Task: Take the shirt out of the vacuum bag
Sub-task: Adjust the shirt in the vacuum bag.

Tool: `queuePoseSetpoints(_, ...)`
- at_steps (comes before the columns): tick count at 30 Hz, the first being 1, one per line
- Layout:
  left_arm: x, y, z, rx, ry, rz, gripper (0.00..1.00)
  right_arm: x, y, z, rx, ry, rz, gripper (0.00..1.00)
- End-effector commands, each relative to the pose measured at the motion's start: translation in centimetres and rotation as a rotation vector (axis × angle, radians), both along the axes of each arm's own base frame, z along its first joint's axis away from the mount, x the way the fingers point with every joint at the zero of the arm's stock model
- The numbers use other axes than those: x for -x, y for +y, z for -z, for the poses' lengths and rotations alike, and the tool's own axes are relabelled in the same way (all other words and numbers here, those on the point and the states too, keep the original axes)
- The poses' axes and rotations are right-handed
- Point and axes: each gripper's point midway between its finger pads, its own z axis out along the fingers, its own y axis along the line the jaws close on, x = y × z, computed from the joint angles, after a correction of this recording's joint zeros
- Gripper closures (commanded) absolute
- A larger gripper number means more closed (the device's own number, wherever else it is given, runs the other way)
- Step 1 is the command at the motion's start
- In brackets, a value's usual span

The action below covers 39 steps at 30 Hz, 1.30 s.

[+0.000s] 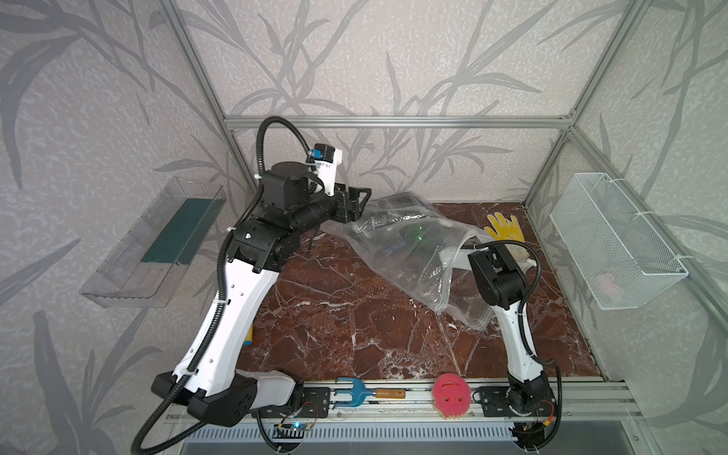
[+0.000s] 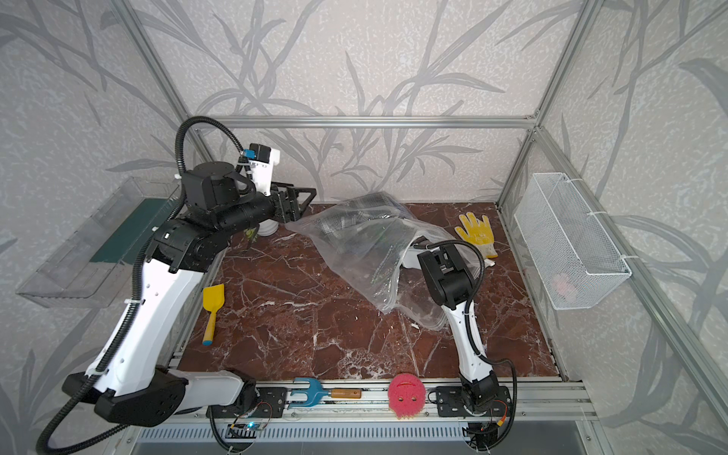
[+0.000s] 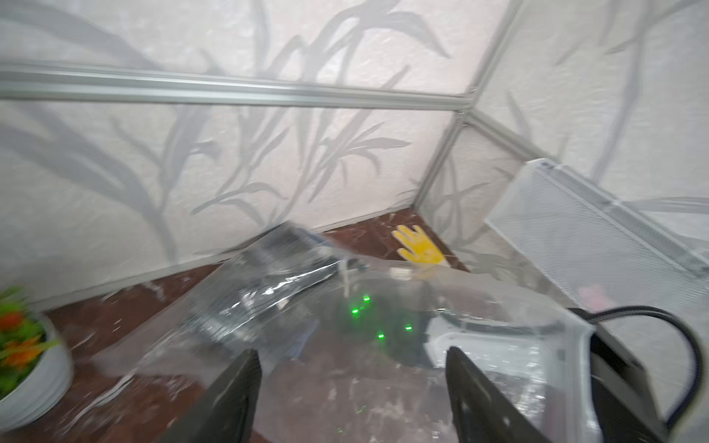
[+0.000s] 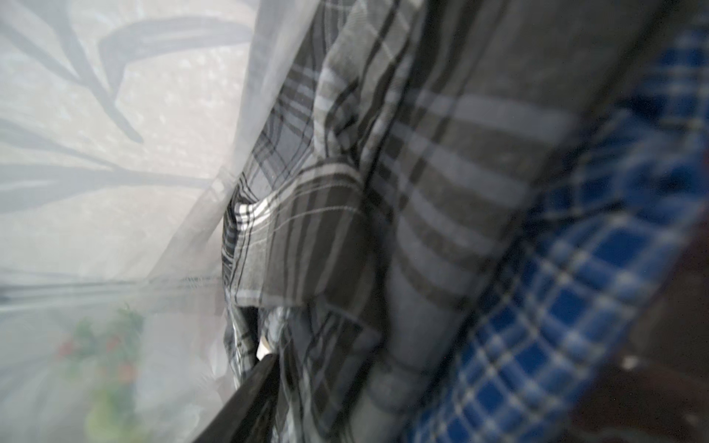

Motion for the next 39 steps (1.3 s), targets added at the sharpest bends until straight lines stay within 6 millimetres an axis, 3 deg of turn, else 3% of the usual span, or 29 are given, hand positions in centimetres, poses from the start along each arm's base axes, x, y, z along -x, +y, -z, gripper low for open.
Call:
queuePoseSetpoints(1,-5.6,3.1,8.2,0.038,0.182,-0.159,0.29,1.9,-1.0,6.3,0.114,0.176,0.000,0.57)
queuePoseSetpoints(5,-9.8,7.9,15.1,0.055,0.322,-0.353,0.46,1.9,-0.9,6.1,0.144,0.176,-0.045,0.82)
queuePoseSetpoints(9,-13.3,9.8,18.4,-0.001,0.401,-0.417,0.48,3.2,-1.1,5.7,0.191,0.186,-0.143,0.98)
queuePoseSetpoints(15,-19.5,10.1,21.9,-0.022,0.447,-0.425,0.49,6.6,-3.1,4.8,0.320,0.208,-0.261,1.00)
queuePoseSetpoints(19,-21.9,8.8,24.0,0.008,0.503,-0.363,0.50,8.7,-4.5,3.9,0.367,0.216,-0.296,1.00)
queuePoseSetpoints(24,-21.3,5.4,28.5,-0.022,0.598,-0.287,0.52,10.5,-5.5,3.8,0.388,0.231,-0.334,1.00)
queuePoseSetpoints(27,-20.1,4.8,31.5,-0.007,0.649,-0.284,0.53,11.3,-5.7,3.7,0.395,0.236,-0.362,1.00)
queuePoseSetpoints(32,-17.2,3.6,34.1,-0.029,0.711,-0.239,0.54,12.5,-6.2,3.8,0.429,0.262,-0.401,1.00)
queuePoseSetpoints(35,-16.0,4.1,35.8,-0.047,0.738,-0.248,0.54,13.2,-6.5,3.8,0.445,0.262,-0.432,1.00)
queuePoseSetpoints(39,-15.9,5.3,37.9,-0.029,0.770,-0.281,0.56,14.2,-7.0,3.7,0.466,0.271,-0.445,1.00)
